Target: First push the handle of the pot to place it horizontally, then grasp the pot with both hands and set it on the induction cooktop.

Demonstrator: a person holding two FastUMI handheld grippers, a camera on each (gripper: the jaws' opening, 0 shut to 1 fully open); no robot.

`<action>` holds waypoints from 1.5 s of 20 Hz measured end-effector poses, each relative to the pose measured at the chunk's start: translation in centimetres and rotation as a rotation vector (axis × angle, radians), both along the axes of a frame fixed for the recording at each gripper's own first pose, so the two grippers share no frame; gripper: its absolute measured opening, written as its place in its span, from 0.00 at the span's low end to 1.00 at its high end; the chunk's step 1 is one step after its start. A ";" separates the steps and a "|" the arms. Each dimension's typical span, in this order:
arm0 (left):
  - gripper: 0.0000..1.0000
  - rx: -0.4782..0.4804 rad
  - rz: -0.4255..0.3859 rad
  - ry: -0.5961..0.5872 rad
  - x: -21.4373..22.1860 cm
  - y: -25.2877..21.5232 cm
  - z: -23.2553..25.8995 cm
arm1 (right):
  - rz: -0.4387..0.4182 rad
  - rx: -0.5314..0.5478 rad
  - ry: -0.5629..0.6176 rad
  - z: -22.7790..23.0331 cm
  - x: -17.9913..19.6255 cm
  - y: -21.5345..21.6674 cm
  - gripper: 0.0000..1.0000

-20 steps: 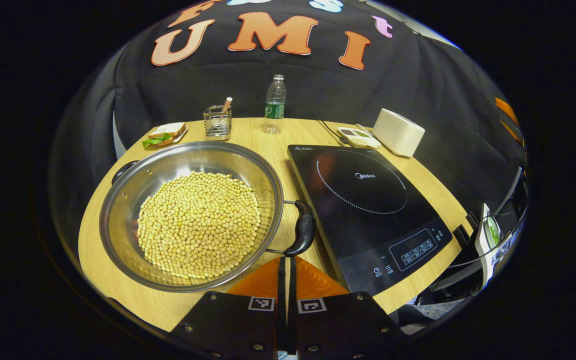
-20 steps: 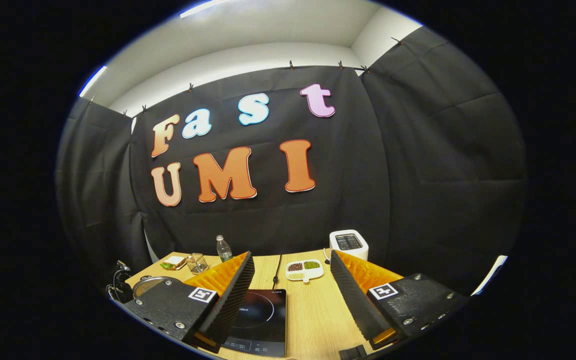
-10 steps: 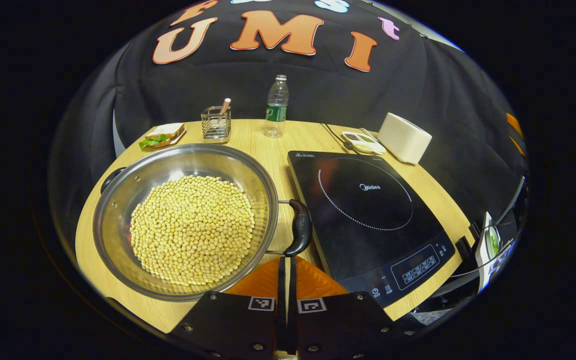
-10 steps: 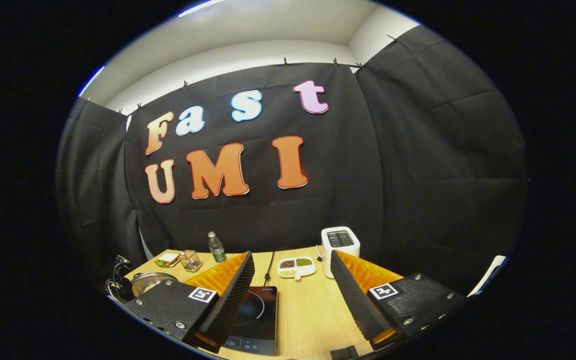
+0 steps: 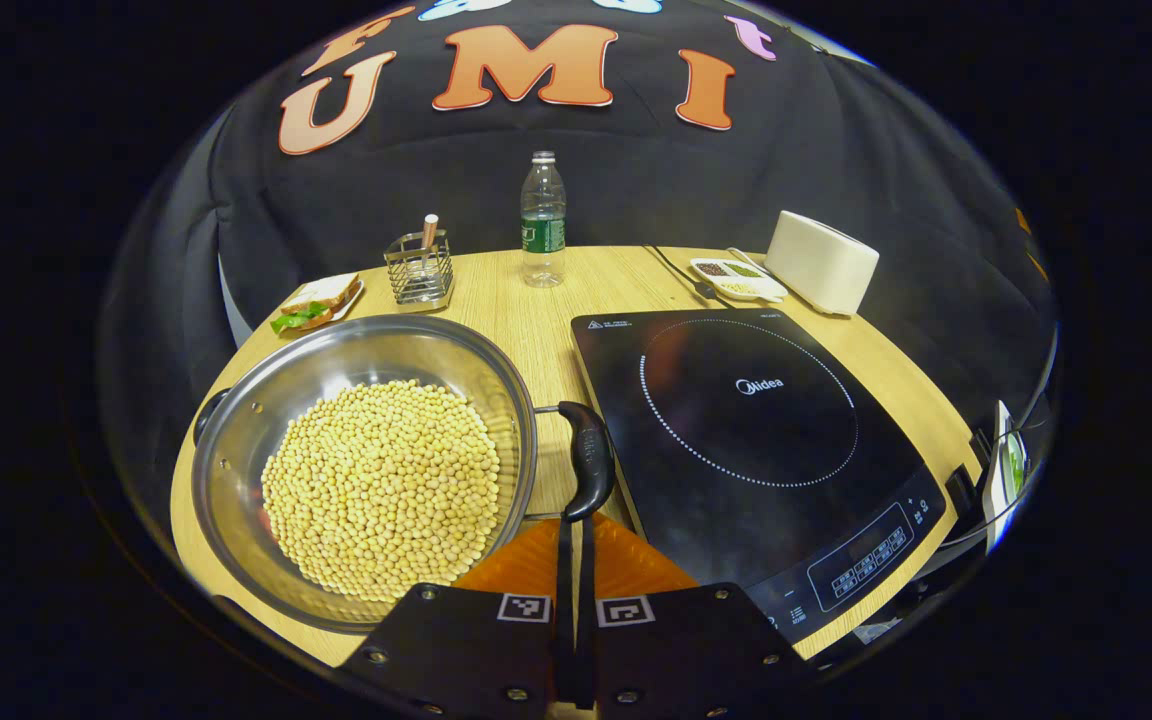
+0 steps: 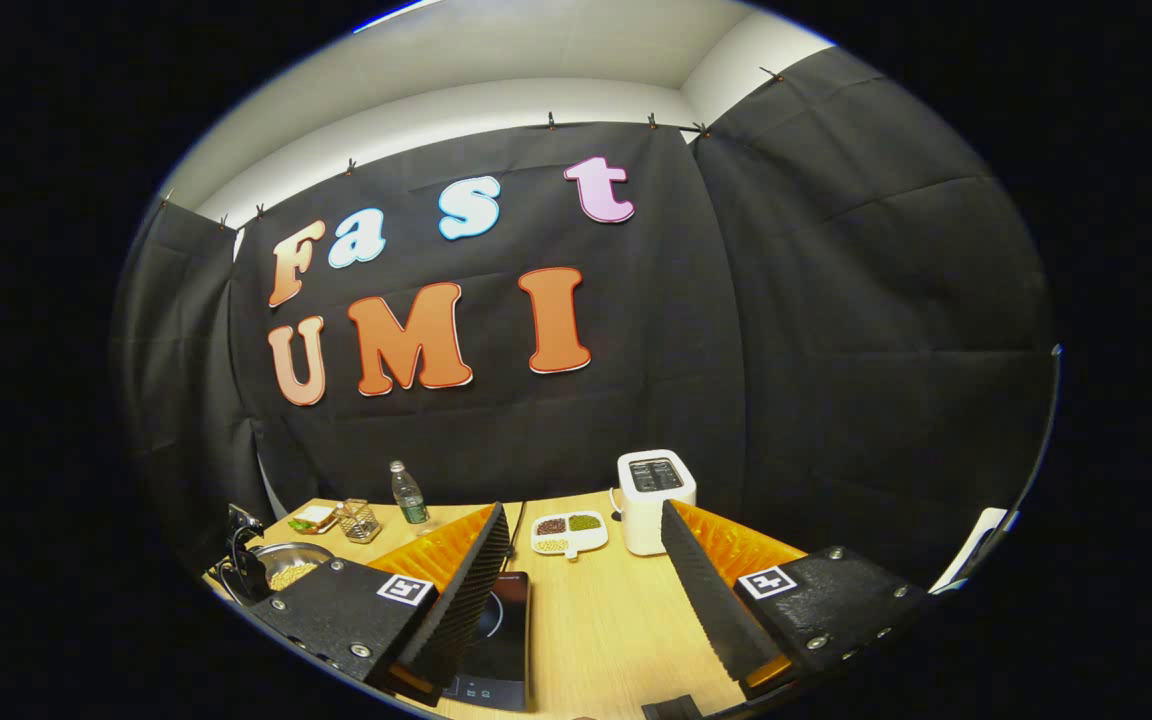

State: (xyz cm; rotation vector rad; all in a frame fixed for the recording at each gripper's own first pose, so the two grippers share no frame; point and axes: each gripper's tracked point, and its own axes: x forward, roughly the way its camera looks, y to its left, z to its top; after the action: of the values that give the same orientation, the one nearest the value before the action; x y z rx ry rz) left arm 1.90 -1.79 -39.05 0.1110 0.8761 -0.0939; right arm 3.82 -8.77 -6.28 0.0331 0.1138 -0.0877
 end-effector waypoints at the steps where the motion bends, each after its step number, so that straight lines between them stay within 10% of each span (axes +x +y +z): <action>1: 0.02 -0.006 0.005 0.001 0.1 -0.1 0.1 | -0.010 -0.004 -0.001 -0.1 0.2 -0.3 0.95; 18: 0.02 -0.045 -0.035 -0.009 1.9 -1.3 -0.1 | -0.026 0.024 0.022 -0.7 0.0 1.4 0.95; 30: 0.02 0.012 -0.025 -0.281 -2.7 9.1 10.5 | 0.112 0.053 0.087 -4.3 0.1 17.1 0.95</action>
State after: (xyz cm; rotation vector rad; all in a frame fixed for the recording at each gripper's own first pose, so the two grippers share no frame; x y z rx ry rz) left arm -0.85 7.34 -28.54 0.1424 0.5953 -0.0939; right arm 3.94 8.29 -10.61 0.0760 0.2042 0.0261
